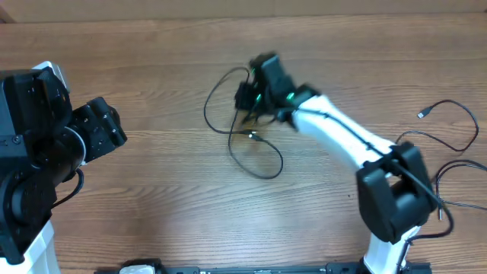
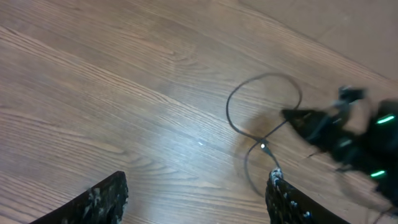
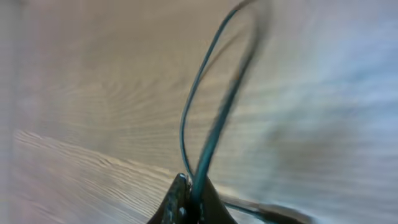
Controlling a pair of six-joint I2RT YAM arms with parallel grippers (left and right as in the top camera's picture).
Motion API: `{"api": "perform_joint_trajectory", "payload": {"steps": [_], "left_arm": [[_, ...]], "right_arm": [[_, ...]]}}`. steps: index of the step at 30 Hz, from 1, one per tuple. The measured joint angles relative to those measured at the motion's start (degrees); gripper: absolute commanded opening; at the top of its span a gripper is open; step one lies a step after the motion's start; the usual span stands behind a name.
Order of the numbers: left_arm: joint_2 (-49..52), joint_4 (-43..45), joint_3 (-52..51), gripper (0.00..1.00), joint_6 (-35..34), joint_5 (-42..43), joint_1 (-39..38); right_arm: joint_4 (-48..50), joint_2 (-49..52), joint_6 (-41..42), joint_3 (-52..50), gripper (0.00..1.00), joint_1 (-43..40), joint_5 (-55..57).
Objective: Untangle cables
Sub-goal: 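Carry the figure-eight cable to the right edge with the right gripper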
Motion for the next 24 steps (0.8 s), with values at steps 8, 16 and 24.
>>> {"api": "perform_joint_trajectory", "payload": {"steps": [8, 16, 24], "left_arm": [[0.0, 0.0, 0.0, 0.71, 0.0, 3.0, 0.0], [0.0, 0.0, 0.0, 0.70, 0.0, 5.3, 0.0], [0.0, 0.0, 0.0, 0.71, 0.0, 6.8, 0.0]], "right_arm": [[-20.6, -1.4, -12.7, 23.1, 0.04, -10.5, -2.8], [-33.0, -1.7, -20.3, 41.9, 0.04, -24.5, -3.5], [-35.3, -2.2, -23.7, 49.6, 0.04, -43.5, -3.5]]}}
